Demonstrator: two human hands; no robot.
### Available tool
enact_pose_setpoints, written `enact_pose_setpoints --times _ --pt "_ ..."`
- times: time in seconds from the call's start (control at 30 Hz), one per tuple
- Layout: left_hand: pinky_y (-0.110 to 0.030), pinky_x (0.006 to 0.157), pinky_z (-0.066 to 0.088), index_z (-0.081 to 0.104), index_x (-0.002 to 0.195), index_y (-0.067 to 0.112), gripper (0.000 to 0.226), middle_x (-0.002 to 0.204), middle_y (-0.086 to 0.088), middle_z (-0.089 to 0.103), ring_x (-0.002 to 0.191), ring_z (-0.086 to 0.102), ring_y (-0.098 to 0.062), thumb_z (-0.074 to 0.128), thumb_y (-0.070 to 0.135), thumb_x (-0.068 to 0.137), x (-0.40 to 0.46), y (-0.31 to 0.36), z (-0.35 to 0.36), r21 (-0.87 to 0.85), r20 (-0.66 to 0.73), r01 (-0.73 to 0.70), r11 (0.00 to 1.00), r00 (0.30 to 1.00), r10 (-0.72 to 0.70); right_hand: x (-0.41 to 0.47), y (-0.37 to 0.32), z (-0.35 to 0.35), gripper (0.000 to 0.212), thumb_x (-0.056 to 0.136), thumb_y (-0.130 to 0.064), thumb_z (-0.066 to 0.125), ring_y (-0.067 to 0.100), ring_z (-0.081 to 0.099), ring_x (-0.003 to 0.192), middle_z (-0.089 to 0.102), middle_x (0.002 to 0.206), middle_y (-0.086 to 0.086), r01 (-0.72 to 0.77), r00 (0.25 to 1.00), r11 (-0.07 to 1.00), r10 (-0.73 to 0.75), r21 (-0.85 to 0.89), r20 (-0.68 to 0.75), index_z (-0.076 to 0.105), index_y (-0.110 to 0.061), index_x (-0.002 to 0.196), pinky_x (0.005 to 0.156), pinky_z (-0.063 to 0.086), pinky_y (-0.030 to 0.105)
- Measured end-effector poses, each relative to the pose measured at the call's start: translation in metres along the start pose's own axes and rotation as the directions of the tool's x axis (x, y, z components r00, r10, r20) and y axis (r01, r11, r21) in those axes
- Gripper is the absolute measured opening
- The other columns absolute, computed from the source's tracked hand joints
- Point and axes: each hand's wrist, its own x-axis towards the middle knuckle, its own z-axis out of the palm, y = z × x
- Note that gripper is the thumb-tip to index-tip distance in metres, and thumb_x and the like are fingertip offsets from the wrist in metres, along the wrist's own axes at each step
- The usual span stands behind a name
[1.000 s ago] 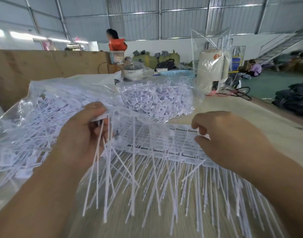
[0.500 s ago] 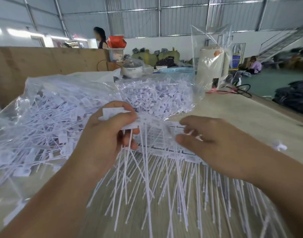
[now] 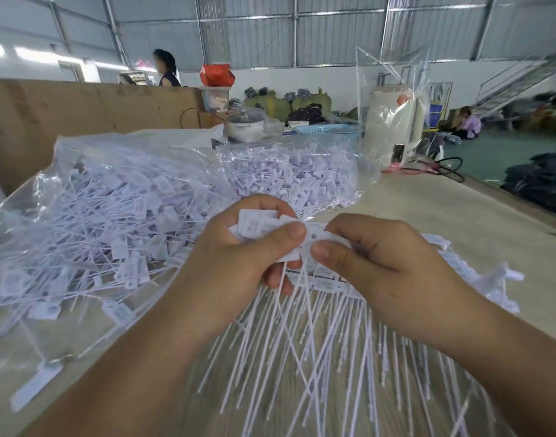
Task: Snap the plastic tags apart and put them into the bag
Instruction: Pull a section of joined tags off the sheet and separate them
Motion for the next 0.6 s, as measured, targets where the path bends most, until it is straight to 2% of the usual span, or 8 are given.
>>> enact_pose_setpoints --times 0.13,0.2,0.27,0.37,0.43,0.5,0.53,0.6 --pt "-0.028 0.044 0.050 0.069 0.074 0.019 0.010 0.054 -0.004 0.058 0.037 0.048 -0.011 0.073 0.010 0.076 -0.001 0.004 0.012 -0.184 -0.039 0.042 0.982 0.998 -0.050 0.000 -0.004 0.004 0.038 0.093 -0.029 0.057 0.004 0.039 0.045 0.043 0.051 -0.011 -0.009 0.996 1.000 0.009 0.011 -0.089 0.043 -0.024 0.058 0.043 0.029 0.013" --pt "-0.030 0.044 0.051 0.067 0.071 0.018 0.007 0.054 -0.005 0.058 0.038 0.048 -0.013 0.069 0.012 0.073 -0.002 0.003 0.020 -0.293 -0.049 0.060 0.954 0.996 -0.078 0.001 -0.006 0.006 0.034 0.094 -0.026 0.057 0.010 0.039 0.047 0.045 0.052 -0.004 -0.009 0.986 0.999 0.014 0.033 -0.167 0.051 -0.018 0.061 0.043 0.030 0.016" --pt "-0.030 0.044 0.051 0.067 0.067 0.018 0.008 0.055 -0.008 0.059 0.042 0.049 -0.017 0.065 0.013 0.073 -0.004 0.003 0.030 -0.375 -0.060 0.074 0.924 0.993 -0.103 0.001 -0.009 0.010 0.033 0.094 -0.024 0.057 0.019 0.041 0.051 0.048 0.057 0.008 -0.016 0.972 0.998 0.030 0.063 -0.232 0.055 -0.002 0.069 0.044 0.031 0.022" --pt "-0.030 0.048 0.053 0.065 0.073 0.011 0.005 0.062 -0.009 0.064 0.050 0.058 -0.019 0.063 0.011 0.077 -0.004 0.004 0.030 -0.469 -0.113 0.093 0.878 0.980 -0.164 0.000 -0.014 0.010 0.035 0.095 -0.023 0.055 0.009 0.035 0.044 0.042 0.051 0.002 -0.033 0.943 0.997 0.055 0.073 -0.328 0.049 -0.005 0.066 0.039 0.028 0.016" --pt "-0.029 0.052 0.055 0.061 0.079 0.005 0.005 0.063 -0.007 0.064 0.048 0.058 -0.014 0.060 0.007 0.084 0.002 0.005 0.009 -0.548 -0.211 0.108 0.830 0.942 -0.262 0.001 -0.012 -0.001 0.038 0.097 -0.029 0.053 0.006 0.034 0.042 0.040 0.051 0.003 -0.060 0.895 0.995 0.092 0.085 -0.436 0.045 -0.008 0.066 0.036 0.029 0.015" --pt "-0.028 0.054 0.055 0.057 0.076 0.006 0.017 0.054 -0.002 0.054 0.042 0.048 -0.009 0.054 0.006 0.092 0.009 0.009 -0.017 -0.507 -0.301 0.108 0.855 0.908 -0.293 0.002 -0.010 -0.015 0.040 0.097 -0.038 0.052 0.013 0.038 0.047 0.041 0.060 0.013 -0.042 0.879 0.995 0.081 0.093 -0.469 0.049 -0.007 0.073 0.041 0.035 0.025" --pt "-0.027 0.051 0.053 0.055 0.071 0.009 0.022 0.052 -0.001 0.048 0.040 0.043 -0.009 0.054 0.006 0.093 0.011 0.012 -0.024 -0.429 -0.297 0.122 0.895 0.917 -0.267 0.001 -0.009 -0.019 0.038 0.096 -0.043 0.051 0.017 0.038 0.049 0.041 0.061 0.013 -0.033 0.899 0.993 0.080 0.117 -0.430 0.053 -0.009 0.078 0.042 0.035 0.032" --pt "-0.022 0.042 0.046 0.059 0.066 0.013 0.020 0.051 -0.002 0.048 0.036 0.042 -0.008 0.059 0.008 0.086 0.009 0.014 -0.023 -0.280 -0.210 0.153 0.948 0.954 -0.216 -0.001 -0.008 -0.017 0.028 0.090 -0.054 0.050 0.017 0.038 0.047 0.041 0.056 0.003 -0.039 0.965 0.983 0.084 0.179 -0.250 0.057 -0.027 0.091 0.040 0.037 0.035"
